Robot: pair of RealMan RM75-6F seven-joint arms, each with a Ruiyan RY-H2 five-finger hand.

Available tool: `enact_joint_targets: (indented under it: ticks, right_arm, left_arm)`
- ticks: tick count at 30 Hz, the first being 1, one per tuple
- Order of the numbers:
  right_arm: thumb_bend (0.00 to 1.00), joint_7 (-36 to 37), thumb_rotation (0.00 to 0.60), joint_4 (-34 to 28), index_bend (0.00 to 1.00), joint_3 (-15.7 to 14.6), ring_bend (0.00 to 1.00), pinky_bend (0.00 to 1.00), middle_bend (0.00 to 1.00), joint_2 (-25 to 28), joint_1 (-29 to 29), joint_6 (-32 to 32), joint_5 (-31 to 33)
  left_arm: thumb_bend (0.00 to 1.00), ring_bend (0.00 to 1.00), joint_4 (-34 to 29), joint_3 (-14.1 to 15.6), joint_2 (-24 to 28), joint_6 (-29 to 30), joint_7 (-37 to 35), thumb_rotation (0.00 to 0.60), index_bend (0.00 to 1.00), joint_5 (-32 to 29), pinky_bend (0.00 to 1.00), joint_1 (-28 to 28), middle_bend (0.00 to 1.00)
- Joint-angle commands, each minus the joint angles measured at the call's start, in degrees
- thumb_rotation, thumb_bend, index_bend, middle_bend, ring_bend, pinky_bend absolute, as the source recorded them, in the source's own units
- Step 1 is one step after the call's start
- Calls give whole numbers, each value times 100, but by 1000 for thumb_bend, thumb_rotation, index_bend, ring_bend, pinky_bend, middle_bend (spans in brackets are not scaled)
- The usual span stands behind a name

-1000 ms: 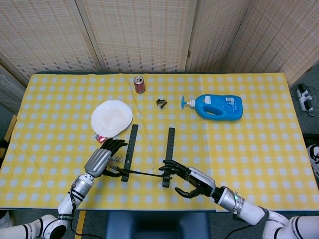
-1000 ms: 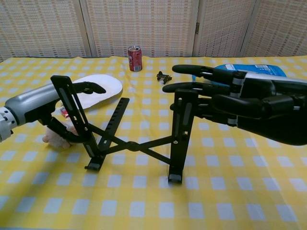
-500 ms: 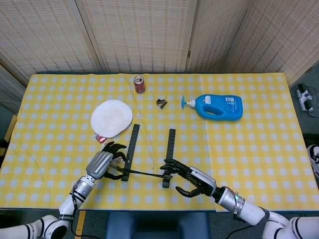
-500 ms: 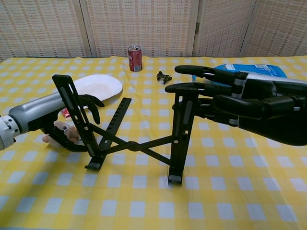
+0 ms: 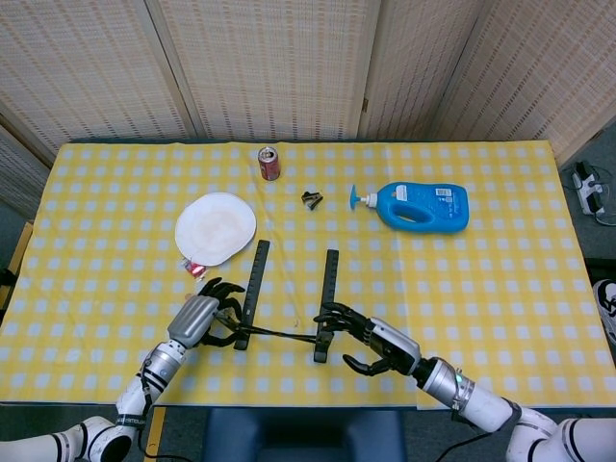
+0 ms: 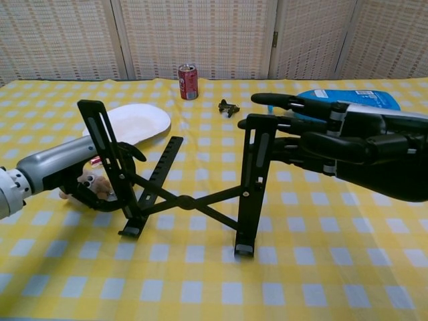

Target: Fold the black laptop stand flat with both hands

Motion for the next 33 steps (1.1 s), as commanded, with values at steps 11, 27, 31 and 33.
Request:
enact_joint_targets:
  ticks: [11, 27, 31, 33]
  right_arm:
    - [517, 101, 600, 121, 70, -25, 179, 33, 149, -45, -12, 5, -16]
    - [518, 122, 600, 186, 69, -69, 178, 33, 149, -56, -43, 39, -40]
    - [517, 162, 600, 226, 69, -93, 179, 33, 149, -72, -57, -2, 2]
    - [517, 175, 600, 246, 68, -102, 180, 32, 149, -76, -63, -2, 1]
  left_arm:
    - [348, 166, 107, 48, -99, 12, 39, 600, 586, 15, 0, 12, 249]
    - [467, 177, 200, 103, -166, 16, -52, 600, 641, 78, 0, 30, 281]
    - [482, 179, 201, 113, -180, 57, -61, 600, 641, 107, 0, 47, 287]
    - [483, 179, 168, 126, -156, 54, -74, 600, 580, 124, 0, 49, 287]
